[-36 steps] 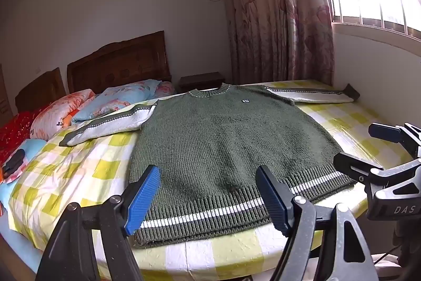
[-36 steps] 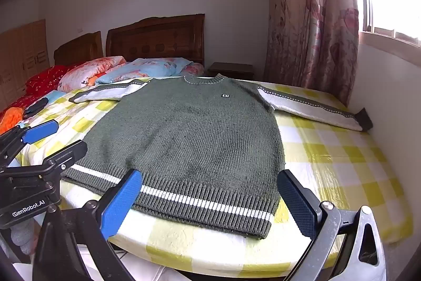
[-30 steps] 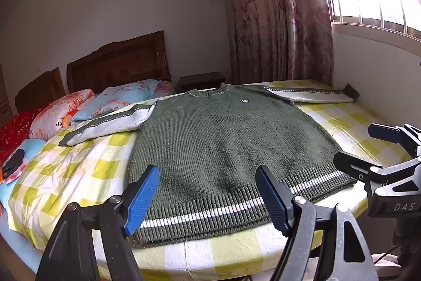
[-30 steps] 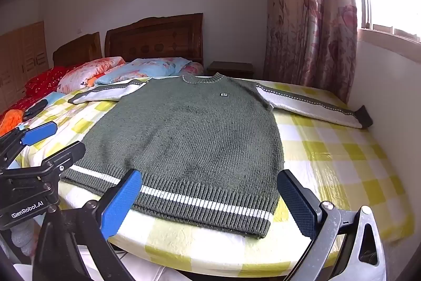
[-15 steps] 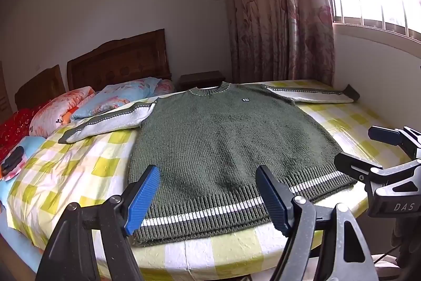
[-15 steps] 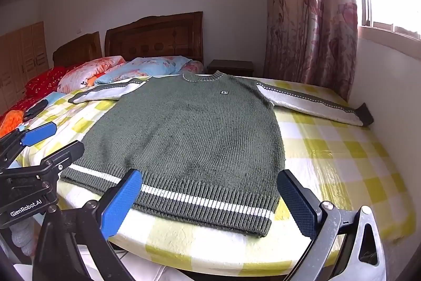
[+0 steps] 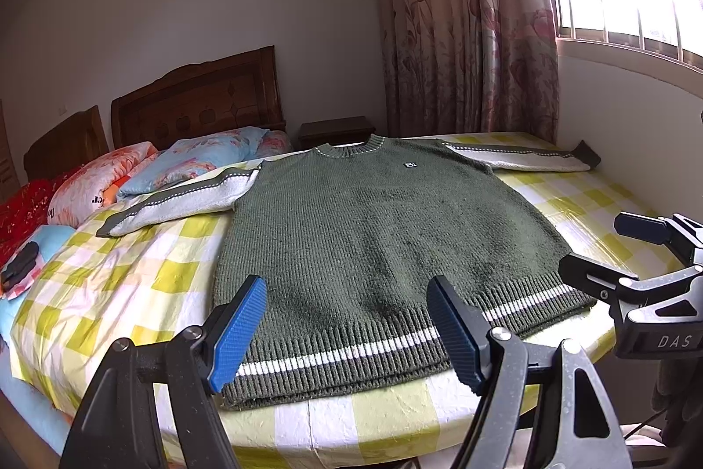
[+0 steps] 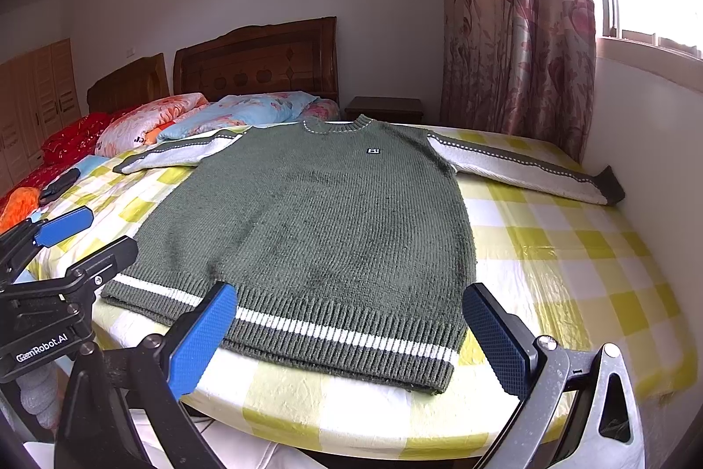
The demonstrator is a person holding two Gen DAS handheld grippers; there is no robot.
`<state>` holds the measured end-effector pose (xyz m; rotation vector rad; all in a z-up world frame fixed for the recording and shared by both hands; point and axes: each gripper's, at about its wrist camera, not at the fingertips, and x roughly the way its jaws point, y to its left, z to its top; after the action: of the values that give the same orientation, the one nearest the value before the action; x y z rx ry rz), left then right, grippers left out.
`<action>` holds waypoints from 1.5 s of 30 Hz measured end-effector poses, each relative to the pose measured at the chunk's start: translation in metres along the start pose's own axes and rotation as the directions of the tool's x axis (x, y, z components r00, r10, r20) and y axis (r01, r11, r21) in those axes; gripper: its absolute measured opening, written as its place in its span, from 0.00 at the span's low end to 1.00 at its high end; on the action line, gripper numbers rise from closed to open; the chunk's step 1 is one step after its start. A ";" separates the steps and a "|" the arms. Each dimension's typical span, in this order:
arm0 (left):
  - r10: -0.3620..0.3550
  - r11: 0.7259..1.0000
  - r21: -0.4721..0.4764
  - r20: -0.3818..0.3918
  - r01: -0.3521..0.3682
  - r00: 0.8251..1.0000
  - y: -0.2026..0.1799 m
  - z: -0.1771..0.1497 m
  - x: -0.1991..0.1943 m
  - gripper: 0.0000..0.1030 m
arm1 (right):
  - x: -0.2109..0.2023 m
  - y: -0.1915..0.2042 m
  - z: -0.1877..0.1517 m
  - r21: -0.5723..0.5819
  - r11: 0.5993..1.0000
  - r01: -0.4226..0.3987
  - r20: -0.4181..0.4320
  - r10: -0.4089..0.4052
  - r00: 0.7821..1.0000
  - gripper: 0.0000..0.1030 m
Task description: Fold small clothes
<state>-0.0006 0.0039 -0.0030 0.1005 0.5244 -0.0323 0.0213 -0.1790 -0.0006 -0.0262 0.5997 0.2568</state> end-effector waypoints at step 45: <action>-0.009 1.000 -0.014 -0.031 0.008 0.999 0.005 -0.002 0.003 0.75 | 0.006 -0.006 -0.003 0.039 0.999 -0.012 -0.035 0.013 0.999 1.00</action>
<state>0.0018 0.0090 -0.0059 0.0850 0.5556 -0.0354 0.0261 -0.1840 -0.0071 0.0108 0.6398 0.2570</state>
